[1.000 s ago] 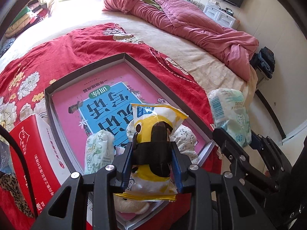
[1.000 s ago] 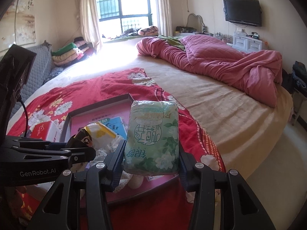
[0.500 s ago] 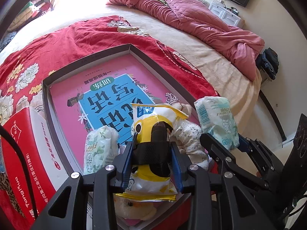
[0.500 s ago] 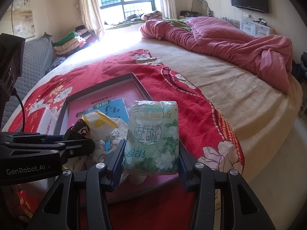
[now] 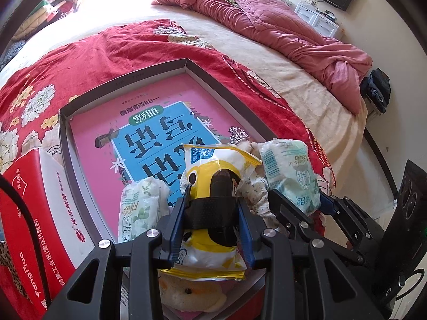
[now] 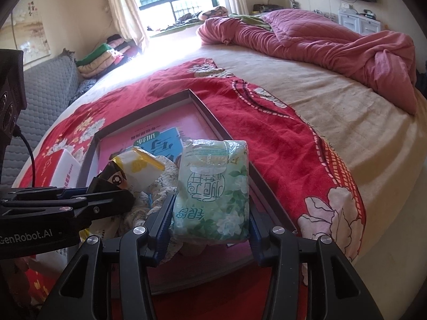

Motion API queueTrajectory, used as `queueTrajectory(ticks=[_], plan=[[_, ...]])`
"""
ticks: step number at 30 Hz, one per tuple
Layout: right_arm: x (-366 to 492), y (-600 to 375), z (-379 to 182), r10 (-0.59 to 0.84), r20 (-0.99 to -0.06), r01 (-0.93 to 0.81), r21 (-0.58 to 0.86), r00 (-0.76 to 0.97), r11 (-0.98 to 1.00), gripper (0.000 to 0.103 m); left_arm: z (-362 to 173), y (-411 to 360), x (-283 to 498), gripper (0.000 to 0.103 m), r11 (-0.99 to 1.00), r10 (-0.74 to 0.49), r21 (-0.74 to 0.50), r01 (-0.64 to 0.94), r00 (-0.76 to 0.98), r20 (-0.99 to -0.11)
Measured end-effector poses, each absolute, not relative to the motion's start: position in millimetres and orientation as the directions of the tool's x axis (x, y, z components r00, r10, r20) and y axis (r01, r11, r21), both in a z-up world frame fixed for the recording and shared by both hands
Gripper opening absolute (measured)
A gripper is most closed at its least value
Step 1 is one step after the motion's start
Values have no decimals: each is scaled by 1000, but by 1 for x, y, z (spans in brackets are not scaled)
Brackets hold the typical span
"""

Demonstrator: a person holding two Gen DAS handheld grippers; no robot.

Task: Organize soft objects
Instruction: 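Open the left tool releasing the snack bag while the right tool releases the tissue pack in the tray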

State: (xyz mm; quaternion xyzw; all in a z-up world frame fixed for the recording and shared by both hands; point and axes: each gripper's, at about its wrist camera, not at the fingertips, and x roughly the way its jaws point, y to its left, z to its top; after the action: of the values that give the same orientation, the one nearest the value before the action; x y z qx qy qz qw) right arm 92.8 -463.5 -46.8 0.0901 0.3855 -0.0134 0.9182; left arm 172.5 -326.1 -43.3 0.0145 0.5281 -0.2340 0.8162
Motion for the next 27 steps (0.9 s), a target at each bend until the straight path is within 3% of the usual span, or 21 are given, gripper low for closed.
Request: queueTrajectory(ticks=[8,15,27], plan=[[90,-466,-46,48,-712,96,160,701,982,54,-45,-327,174,37,890,-368,-230,394,320,-873],[84,-473,-44,33,-711,128,171,702,977,65,-45,-326,175,38,891,-366,-232,389,318,-874],[75,-477,-36,14,-703,145,166,711,975,70,-40,-323,171,54,894,-361,-224,389,328,-873]])
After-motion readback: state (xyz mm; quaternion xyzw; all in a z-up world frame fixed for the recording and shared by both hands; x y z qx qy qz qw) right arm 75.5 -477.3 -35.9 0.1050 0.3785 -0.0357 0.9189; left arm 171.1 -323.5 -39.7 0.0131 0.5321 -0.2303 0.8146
